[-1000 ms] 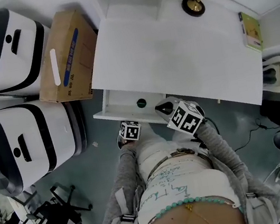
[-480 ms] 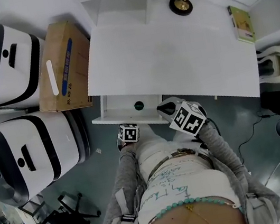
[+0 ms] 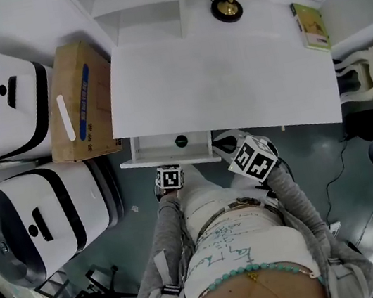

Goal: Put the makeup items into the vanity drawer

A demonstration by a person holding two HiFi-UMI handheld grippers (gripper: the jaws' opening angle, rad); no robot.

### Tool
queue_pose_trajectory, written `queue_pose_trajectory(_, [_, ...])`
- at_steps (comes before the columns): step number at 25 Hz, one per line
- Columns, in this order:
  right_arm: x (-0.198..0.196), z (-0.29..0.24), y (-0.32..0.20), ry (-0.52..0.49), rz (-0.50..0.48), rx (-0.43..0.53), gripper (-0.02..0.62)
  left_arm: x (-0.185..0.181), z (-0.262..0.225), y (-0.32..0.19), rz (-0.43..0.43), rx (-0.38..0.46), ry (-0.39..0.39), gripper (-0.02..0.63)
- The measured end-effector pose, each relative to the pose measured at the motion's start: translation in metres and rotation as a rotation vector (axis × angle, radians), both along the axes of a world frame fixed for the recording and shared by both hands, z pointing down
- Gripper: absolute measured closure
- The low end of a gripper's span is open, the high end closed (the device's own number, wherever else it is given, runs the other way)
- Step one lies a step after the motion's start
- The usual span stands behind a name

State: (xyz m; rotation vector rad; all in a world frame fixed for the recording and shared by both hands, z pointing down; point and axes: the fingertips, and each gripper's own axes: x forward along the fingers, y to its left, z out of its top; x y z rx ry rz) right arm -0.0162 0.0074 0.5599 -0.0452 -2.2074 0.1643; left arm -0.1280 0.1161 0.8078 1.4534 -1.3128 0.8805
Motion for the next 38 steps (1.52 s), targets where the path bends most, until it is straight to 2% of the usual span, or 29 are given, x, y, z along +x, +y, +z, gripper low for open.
queue_pose_trajectory(22, [0.049, -0.013, -0.037, 0.020, 0.223, 0.050, 0.567, -0.015, 0.002, -0.049, -0.001, -0.009, -0.005, 0.515])
queue_pose_trajectory(38, [0.066, -0.013, -0.042, 0.037, 0.270, 0.048, 0.566, -0.022, 0.004, -0.075, -0.015, -0.014, -0.009, 0.515])
